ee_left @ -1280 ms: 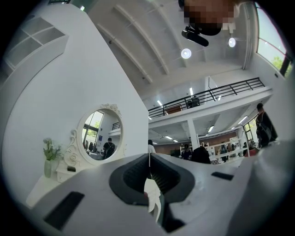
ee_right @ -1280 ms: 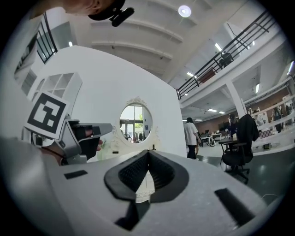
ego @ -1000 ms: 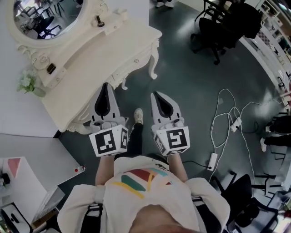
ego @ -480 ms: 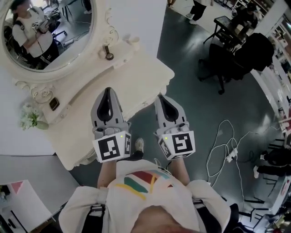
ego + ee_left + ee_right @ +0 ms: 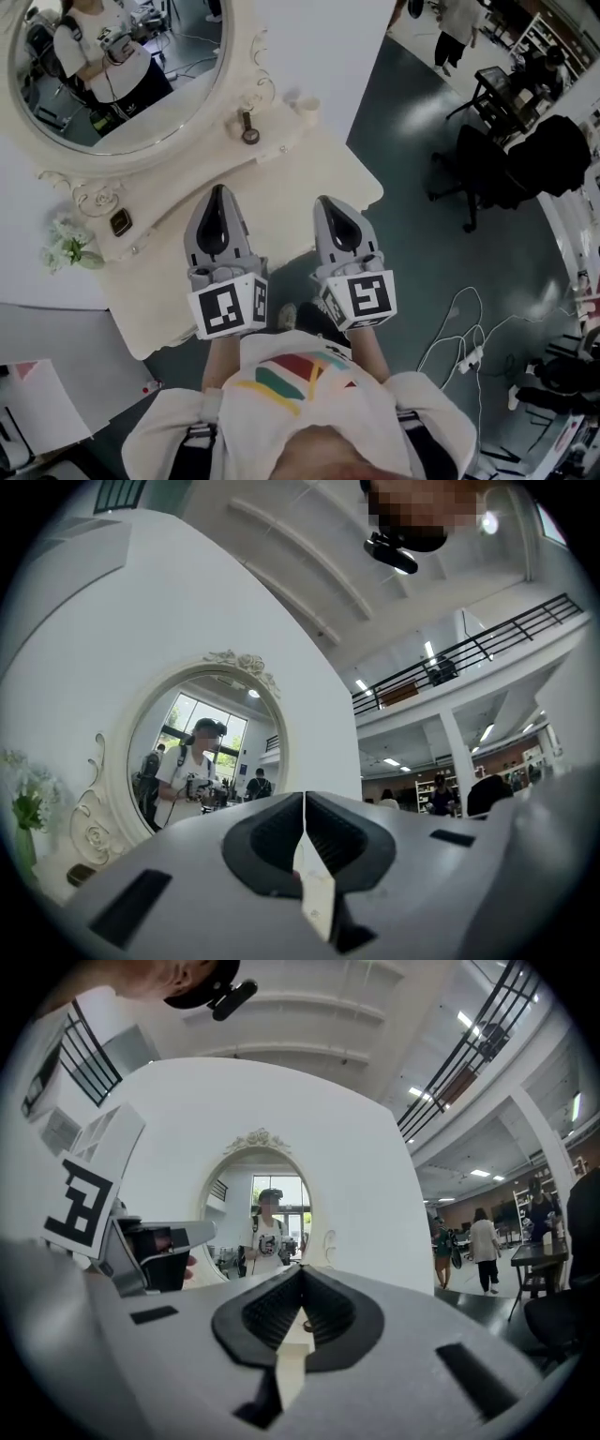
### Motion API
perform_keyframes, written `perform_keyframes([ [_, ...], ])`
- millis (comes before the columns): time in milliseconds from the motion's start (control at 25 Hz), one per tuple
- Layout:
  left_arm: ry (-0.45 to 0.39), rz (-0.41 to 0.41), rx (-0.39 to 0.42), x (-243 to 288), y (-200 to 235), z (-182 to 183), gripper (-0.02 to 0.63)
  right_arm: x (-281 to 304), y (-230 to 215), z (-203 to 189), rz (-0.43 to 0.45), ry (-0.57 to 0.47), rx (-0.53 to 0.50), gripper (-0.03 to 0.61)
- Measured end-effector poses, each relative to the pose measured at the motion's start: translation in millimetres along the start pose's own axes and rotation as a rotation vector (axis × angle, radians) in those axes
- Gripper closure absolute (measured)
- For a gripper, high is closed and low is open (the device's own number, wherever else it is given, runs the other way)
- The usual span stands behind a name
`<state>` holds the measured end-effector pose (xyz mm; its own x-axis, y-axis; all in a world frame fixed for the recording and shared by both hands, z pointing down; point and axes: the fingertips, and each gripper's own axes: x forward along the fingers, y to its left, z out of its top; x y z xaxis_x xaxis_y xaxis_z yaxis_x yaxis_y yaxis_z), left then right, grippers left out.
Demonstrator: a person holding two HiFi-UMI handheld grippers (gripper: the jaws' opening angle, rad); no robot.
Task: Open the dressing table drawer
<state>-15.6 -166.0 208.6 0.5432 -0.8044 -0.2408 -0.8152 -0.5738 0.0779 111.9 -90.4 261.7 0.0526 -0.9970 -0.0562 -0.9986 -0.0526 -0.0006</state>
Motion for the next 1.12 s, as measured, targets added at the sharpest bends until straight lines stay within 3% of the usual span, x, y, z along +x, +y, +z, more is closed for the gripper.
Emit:
perform_keyframes([
  [400, 0.006, 0.2, 0.079, 21.8, 39.2, -8.1, 0.603, 75.1, 12.1, -0.6, 0.208, 0.003, -0.015, 0.578],
  [600, 0.014, 0.312, 0.077, 23.8, 54.6, -6.9, 0.603, 96.4, 22.7, 2.0, 0.318, 0.0, -0.002, 0.578],
  [880, -0.016, 0.359, 0.101, 31.0, 53.5, -10.8, 0.603, 115.2, 16.7, 8.5, 0.387, -0.017, -0.011, 0.578],
  [1120, 0.013, 0.404, 0.092, 36.9, 49.5, -11.2, 0.603, 131.7, 8.3, -6.3, 0.414, 0.02, -0.033, 0.578],
])
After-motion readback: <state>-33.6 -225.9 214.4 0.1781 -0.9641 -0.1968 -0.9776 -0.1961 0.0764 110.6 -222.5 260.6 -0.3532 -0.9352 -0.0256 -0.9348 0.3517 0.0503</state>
